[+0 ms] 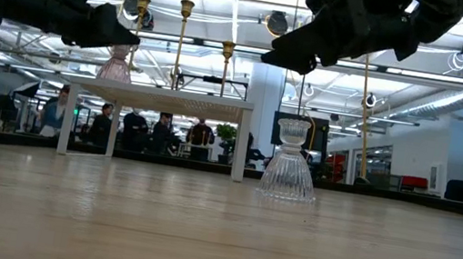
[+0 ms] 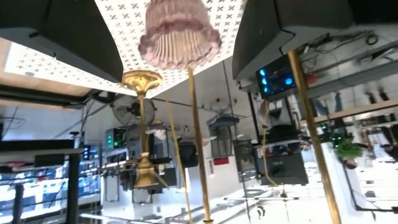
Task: Pick & Place candle stick holders
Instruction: Put the transparent candle holder on the shelf
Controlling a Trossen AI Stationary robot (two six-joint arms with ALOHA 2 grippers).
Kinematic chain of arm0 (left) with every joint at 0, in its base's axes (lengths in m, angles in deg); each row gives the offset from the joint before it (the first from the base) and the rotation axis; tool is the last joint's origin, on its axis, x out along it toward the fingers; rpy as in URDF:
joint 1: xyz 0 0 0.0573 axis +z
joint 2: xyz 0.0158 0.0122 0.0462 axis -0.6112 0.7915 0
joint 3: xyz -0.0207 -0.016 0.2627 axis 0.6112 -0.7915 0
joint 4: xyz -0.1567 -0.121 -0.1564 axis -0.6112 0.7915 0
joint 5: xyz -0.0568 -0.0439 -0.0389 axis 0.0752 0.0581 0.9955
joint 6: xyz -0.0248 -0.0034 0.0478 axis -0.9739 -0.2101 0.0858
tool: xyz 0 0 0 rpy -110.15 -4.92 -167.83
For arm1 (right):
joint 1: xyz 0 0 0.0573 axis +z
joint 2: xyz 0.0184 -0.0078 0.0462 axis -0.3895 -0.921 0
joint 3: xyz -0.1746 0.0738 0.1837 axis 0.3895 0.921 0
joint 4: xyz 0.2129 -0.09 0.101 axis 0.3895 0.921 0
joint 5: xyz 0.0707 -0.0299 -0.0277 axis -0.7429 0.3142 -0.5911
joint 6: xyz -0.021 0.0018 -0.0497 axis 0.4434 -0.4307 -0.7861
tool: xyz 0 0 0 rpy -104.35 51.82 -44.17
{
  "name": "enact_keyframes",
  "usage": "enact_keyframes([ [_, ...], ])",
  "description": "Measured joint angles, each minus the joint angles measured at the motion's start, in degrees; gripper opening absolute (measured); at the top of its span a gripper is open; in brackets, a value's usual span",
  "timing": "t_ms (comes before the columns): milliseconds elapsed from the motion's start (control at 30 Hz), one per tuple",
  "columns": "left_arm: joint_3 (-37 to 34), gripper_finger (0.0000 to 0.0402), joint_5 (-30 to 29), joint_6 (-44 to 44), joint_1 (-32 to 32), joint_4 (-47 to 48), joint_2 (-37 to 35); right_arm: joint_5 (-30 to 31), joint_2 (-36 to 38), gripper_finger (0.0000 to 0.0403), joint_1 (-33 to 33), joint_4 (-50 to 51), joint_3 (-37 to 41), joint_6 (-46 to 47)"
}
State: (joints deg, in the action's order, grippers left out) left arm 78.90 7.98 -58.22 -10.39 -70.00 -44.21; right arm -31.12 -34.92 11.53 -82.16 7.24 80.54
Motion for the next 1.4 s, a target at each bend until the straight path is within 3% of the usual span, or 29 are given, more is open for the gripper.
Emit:
enact_keyframes([
  [200, 0.0, 0.0310, -1.1, 0.7, -4.2, 3.5, -5.6, 0.0, 0.0, 0.0293, 1.9, 0.5, 0.0, -0.1],
  [533, 0.0, 0.0310, 2.8, 1.1, -16.5, 5.9, -9.6, 0.2, 4.7, 0.0293, 7.0, 4.9, 2.9, -0.2],
  [767, 0.0, 0.0310, 3.2, 0.7, -27.1, 9.8, -9.5, 8.8, 6.8, 0.0293, 10.7, -11.0, 14.6, 1.6],
  [967, 0.0, 0.0310, 8.1, -0.8, -33.8, 12.9, -9.4, 18.3, 4.4, 0.0293, 12.6, -23.0, 22.2, 5.2],
  [1400, 0.0, 0.0310, 11.8, -3.8, -39.2, 15.4, -9.4, 18.4, -6.8, 0.0293, 12.1, -29.5, 22.5, 10.2],
])
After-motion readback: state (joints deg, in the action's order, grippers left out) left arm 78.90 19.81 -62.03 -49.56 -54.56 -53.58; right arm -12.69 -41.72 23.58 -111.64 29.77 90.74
